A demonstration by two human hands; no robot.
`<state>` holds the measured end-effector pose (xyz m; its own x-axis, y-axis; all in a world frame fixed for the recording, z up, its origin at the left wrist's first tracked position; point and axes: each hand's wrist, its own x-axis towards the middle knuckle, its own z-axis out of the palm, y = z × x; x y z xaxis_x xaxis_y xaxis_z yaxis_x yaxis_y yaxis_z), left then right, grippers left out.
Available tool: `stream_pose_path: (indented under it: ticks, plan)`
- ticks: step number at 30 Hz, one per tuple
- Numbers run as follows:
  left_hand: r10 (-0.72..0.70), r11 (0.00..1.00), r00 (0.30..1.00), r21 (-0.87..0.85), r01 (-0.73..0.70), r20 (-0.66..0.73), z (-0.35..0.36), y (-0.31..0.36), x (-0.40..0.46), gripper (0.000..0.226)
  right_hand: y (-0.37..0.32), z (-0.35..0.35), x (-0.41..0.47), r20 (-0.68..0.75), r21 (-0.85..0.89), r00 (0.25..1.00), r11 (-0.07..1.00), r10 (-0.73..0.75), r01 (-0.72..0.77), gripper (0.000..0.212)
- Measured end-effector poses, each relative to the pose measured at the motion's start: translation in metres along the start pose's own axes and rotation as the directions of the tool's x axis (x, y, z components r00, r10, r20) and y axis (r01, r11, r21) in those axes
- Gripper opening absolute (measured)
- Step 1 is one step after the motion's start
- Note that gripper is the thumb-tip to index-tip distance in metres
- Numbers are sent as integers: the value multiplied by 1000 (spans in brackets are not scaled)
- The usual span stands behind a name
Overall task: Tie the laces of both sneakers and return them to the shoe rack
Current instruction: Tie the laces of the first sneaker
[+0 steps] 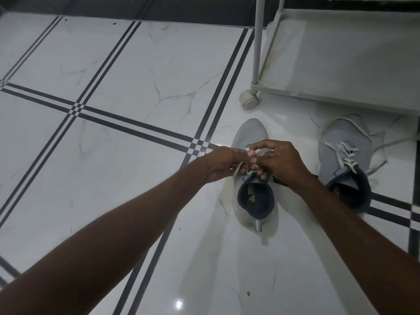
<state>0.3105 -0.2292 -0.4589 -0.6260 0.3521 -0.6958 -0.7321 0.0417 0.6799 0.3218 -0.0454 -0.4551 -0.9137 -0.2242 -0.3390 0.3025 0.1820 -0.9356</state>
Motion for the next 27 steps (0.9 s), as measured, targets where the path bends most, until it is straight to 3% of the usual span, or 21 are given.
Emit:
stream_pose_path:
  ticks: [5, 8, 11, 13, 16, 18, 20, 23, 27]
  plan:
    - [81, 997, 995, 6, -81, -51, 0, -2, 3, 15, 2, -7, 1, 63, 96, 995, 992, 76, -82, 27]
    - [75, 996, 997, 41, -74, -7, -2, -2, -1, 14, 7, -13, 1, 108, 186, 984, 970, 140, -159, 20]
    - [169, 945, 986, 284, -166, 12, -3, 8, -8, 18, 8, -13, 2, 126, 218, 980, 959, 157, -182, 11]
    - [266, 826, 964, 517, -224, -7, -4, 18, -9, 17, 8, -13, 2, 127, 210, 980, 961, 154, -178, 8]
    - [510, 436, 860, 857, -275, 16, 6, 18, -8, 9, 4, -13, 1, 123, 158, 983, 975, 138, -157, 8]
    - [637, 219, 770, 947, -236, 45, 16, 8, -9, 9, 0, -12, 2, 129, 132, 982, 979, 140, -157, 10]
    - [725, 121, 688, 977, -175, 34, 22, -2, -8, 14, -4, -11, 2, 133, 100, 976, 977, 172, -186, 13]
    - [792, 142, 610, 978, -155, -19, 30, -9, -6, 14, -6, -12, 3, 152, 69, 967, 974, 204, -216, 19]
    - [733, 413, 657, 883, -222, -178, 31, -11, -9, 13, -5, -15, 7, 107, -7, 977, 983, 182, -182, 15]
